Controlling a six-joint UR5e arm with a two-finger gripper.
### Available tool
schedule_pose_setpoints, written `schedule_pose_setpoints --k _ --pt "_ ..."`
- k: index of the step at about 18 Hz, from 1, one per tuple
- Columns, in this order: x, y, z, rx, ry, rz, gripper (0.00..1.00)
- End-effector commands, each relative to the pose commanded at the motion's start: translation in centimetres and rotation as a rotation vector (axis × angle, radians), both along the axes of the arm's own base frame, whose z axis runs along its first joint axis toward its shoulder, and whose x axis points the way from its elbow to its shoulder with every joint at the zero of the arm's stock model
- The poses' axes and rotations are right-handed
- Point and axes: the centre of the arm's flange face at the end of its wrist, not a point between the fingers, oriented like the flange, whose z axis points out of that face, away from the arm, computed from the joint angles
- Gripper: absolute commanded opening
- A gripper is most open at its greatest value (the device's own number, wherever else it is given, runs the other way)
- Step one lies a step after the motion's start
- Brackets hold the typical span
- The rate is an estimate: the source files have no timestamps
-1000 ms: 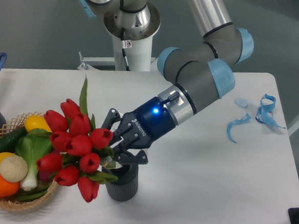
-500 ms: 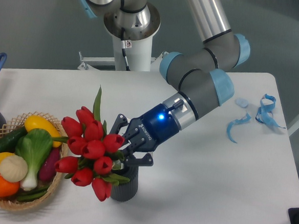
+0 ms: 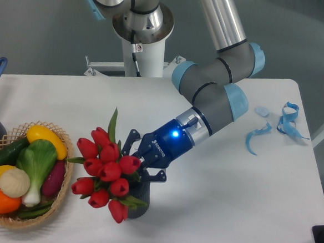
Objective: Insert the flowers into the vase
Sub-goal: 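Push the bouquet deeper into the vase and straighten it upright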
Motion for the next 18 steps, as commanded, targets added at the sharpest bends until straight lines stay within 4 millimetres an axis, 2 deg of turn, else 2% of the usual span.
schedule_pose_setpoints --k 3,8,9,10,11,12,13,16,18 --pt "-0.7 -0.6 -1.2 0.002 0.012 0.008 0.00" --pt "-0.6 -0.6 -1.6 -0.002 0.009 0.007 0.03" --pt "-0.5 -0.6 -1.9 -0.001 0.011 0.005 0.09" --pt "-0.3 -0.7 -2.3 0.004 0.021 0.002 0.20" --pt "-0.1 -0.8 -2.7 0.010 0.033 -0.003 0.25" --pt "0.0 -0.9 -2.8 0.017 0.047 -0.006 0.33" --pt "0.0 -0.9 -2.8 0.022 0.054 -0.008 0.47" --pt "0.0 -1.0 -2.5 0.025 0.061 -0.006 0.70" --pt "-0.2 -1.4 -2.7 0.021 0.055 0.001 1.00"
